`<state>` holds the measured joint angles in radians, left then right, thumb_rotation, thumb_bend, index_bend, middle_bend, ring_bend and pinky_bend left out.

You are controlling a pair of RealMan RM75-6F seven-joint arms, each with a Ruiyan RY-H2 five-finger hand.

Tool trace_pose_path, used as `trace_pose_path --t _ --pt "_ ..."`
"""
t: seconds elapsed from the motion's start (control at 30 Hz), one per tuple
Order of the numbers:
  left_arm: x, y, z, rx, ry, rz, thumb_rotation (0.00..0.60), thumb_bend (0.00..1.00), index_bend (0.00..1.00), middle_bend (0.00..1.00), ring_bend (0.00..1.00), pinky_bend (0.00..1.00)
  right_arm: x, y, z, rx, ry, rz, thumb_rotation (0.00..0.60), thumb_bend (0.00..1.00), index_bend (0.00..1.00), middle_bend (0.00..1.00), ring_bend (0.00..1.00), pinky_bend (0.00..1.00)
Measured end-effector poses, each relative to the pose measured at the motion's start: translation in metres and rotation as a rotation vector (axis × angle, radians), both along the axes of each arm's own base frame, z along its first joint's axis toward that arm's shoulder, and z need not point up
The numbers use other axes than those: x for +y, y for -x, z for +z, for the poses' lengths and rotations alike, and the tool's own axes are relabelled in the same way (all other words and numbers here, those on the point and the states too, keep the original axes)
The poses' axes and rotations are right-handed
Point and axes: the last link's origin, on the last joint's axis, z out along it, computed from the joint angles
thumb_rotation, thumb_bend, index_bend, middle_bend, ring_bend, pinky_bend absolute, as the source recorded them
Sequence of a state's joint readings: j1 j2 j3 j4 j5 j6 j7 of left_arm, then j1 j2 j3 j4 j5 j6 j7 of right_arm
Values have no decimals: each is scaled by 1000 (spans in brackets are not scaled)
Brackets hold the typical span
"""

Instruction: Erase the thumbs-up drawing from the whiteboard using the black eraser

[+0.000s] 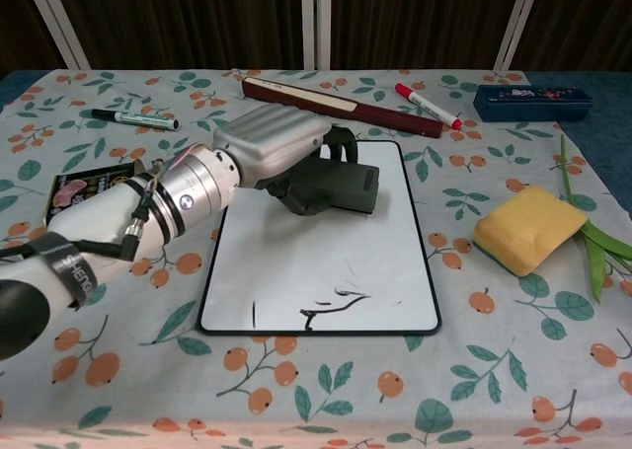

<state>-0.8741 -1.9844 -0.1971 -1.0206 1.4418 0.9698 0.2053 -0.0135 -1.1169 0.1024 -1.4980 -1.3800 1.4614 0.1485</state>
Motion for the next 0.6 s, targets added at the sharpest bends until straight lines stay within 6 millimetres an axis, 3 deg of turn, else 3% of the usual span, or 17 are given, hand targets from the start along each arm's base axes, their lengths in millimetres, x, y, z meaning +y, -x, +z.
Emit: trace_pose_path --t 0.2,0.33,0.6 --pt "-31 9 4 -7 72 -37 600 512 824 754 630 722 1 0 0 3 0 -2 600 336 0 0 0 0" --pt "-57 24 11 4 88 -74 600 513 827 756 634 722 1 0 -1 4 -1 -3 600 338 0 0 0 0" --pt "-89 49 31 -11 71 -81 600 513 830 757 639 723 0 -2 -5 8 -14 4 600 338 0 0 0 0"
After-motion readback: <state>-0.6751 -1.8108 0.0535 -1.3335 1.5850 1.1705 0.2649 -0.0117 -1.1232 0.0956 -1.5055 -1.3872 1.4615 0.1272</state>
